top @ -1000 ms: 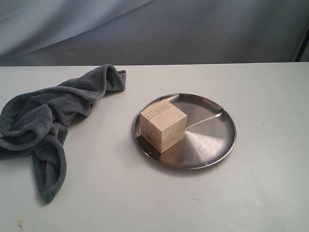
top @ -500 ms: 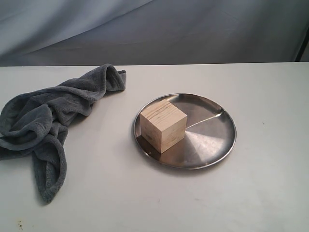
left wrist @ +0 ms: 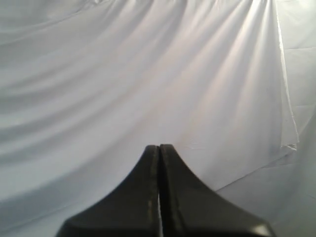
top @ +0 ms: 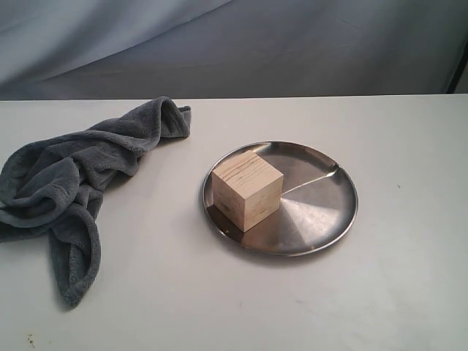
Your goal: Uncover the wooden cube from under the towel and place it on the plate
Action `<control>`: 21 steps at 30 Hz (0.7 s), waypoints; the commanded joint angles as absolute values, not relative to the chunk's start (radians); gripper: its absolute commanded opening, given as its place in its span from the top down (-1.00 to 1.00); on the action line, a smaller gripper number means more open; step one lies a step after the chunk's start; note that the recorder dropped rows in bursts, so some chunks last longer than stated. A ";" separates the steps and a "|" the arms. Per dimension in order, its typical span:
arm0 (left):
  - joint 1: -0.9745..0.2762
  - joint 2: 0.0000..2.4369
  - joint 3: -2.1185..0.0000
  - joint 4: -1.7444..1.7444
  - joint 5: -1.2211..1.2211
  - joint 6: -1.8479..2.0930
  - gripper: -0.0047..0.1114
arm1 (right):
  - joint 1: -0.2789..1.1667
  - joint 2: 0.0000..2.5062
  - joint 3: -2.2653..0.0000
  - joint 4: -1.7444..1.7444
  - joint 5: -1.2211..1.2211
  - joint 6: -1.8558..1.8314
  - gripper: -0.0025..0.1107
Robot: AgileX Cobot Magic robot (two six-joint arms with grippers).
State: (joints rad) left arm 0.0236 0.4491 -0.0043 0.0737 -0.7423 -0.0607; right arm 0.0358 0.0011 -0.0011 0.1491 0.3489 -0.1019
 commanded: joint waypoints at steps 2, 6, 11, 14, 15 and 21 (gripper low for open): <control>0.020 0.453 0.000 0.062 -0.760 -0.072 0.92 | 0.040 0.000 0.000 0.150 0.350 -0.099 0.96; 0.020 0.453 0.000 0.062 -0.760 -0.072 0.92 | 0.040 0.000 0.000 0.150 0.350 -0.099 0.96; -0.065 0.389 0.000 0.067 -0.730 -0.072 0.92 | 0.040 0.000 0.000 0.150 0.350 -0.099 0.96; -0.075 0.270 0.000 0.136 -0.696 -0.072 0.92 | 0.040 0.000 0.000 0.150 0.350 -0.099 0.96; -0.069 0.217 0.000 0.153 -0.690 -0.072 0.92 | 0.040 0.000 0.000 0.150 0.350 -0.099 0.96; -0.069 0.000 0.000 0.189 -0.695 -0.072 0.92 | 0.040 0.000 0.000 0.150 0.350 -0.099 0.96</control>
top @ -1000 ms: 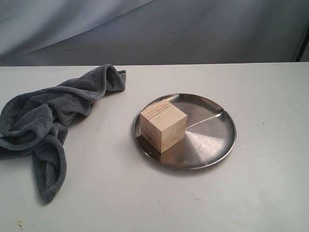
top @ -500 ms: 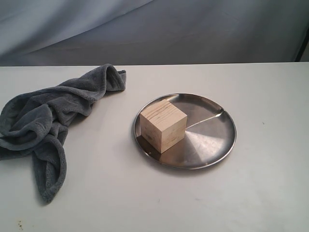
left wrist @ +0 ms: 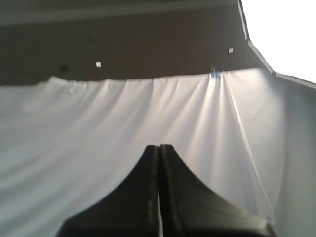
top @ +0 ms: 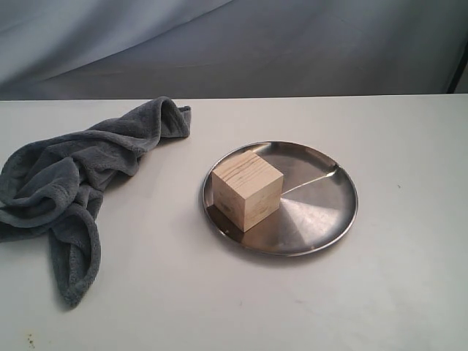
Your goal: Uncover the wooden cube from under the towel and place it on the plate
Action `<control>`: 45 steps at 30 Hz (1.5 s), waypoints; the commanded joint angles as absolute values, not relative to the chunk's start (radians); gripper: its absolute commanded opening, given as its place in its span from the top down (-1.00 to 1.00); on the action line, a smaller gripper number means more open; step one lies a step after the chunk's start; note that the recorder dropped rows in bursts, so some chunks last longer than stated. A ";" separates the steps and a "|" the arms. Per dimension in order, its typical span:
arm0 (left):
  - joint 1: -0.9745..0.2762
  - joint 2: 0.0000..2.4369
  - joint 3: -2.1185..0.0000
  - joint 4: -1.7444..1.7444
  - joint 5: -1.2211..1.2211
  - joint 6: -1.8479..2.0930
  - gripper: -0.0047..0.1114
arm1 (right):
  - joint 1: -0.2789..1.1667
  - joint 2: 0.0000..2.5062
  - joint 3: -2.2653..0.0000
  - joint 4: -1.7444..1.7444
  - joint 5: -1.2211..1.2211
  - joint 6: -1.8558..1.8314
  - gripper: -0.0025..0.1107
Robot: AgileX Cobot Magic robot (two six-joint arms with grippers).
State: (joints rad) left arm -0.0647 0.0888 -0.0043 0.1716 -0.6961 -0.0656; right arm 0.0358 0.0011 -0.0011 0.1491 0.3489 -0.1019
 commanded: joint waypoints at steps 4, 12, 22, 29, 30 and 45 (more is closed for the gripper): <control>-0.069 0.000 0.000 0.194 -0.815 -0.064 0.92 | 0.040 0.000 0.000 0.150 0.350 -0.099 0.96; -0.069 0.000 0.000 0.189 -0.725 0.164 0.92 | 0.040 0.000 0.000 0.150 0.350 -0.099 0.96; -0.034 0.000 0.000 0.177 0.336 -0.262 0.92 | 0.040 0.000 0.000 0.150 0.350 -0.099 0.96; 0.011 0.000 0.000 0.177 0.336 -0.195 0.92 | 0.040 0.000 0.000 0.150 0.350 -0.099 0.96; 0.011 0.000 0.000 0.177 0.336 -0.168 0.92 | 0.040 0.000 0.000 0.150 0.350 -0.099 0.96; 0.011 0.000 0.000 0.177 0.332 -0.097 0.92 | 0.040 0.000 0.000 0.150 0.350 -0.099 0.96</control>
